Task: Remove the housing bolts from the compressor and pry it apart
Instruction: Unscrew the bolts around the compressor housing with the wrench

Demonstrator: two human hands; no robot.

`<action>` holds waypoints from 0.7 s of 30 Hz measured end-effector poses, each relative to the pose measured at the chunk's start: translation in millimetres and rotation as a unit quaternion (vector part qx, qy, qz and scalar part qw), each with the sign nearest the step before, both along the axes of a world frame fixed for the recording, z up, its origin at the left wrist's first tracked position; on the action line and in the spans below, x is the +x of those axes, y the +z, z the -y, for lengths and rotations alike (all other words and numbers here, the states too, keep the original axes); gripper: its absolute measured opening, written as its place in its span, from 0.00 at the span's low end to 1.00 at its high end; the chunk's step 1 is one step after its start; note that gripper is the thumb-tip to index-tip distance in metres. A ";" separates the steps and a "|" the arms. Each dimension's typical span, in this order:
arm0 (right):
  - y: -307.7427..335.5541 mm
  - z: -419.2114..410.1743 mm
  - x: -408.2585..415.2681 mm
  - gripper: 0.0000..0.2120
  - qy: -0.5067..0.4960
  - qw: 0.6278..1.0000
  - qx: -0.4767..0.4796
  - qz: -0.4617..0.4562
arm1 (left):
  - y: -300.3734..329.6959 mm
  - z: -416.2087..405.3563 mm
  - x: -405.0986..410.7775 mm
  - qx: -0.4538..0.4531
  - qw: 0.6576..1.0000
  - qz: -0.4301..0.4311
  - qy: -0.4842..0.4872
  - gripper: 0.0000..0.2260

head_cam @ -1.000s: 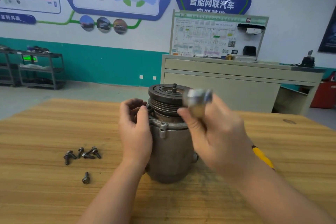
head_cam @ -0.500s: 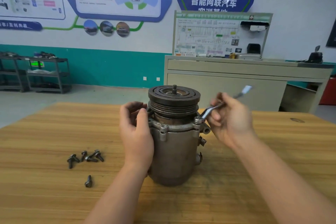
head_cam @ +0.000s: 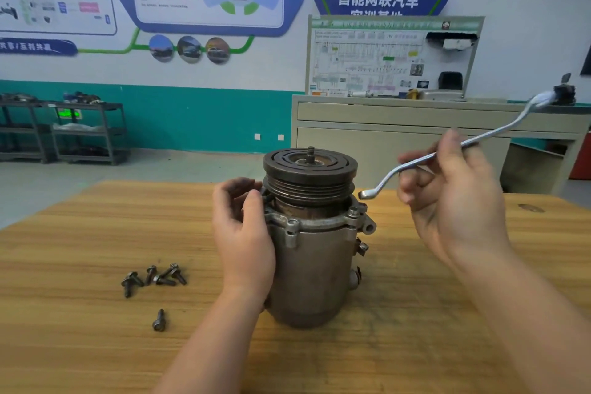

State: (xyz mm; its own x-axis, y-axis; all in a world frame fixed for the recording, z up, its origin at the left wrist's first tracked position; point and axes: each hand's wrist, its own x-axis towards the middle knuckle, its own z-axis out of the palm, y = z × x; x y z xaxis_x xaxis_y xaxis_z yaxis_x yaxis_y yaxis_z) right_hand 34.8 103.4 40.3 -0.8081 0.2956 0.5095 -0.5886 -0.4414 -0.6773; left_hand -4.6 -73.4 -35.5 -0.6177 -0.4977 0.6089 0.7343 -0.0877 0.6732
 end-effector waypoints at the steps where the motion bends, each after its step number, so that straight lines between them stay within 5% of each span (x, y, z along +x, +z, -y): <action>1: -2.1 3.8 6.0 0.10 -0.058 0.997 0.049 -0.030 | 0.0 0.0 0.3 -0.001 1.000 0.001 -0.001 0.05; 9: -12.5 27.0 22.8 0.06 -0.157 0.942 0.242 -0.172 | -0.6 0.7 0.6 -0.008 1.000 0.001 -0.005 0.05; 14: -34.2 28.7 23.4 0.09 -0.307 0.758 0.458 -0.349 | -0.1 2.0 -1.6 -0.005 1.000 -0.001 -0.009 0.05; 16: -49.6 29.7 25.4 0.09 -0.293 0.794 0.401 -0.351 | -0.4 2.4 -1.6 -0.006 1.000 0.000 -0.011 0.05; 18: -59.0 31.7 26.2 0.10 -0.226 0.889 0.250 -0.311 | -0.4 2.1 -0.8 -0.005 1.000 0.002 -0.012 0.05; 21: -51.9 30.5 17.4 0.14 -0.144 0.977 0.015 -0.159 | 0.1 1.2 0.5 0.001 1.000 0.000 -0.012 0.05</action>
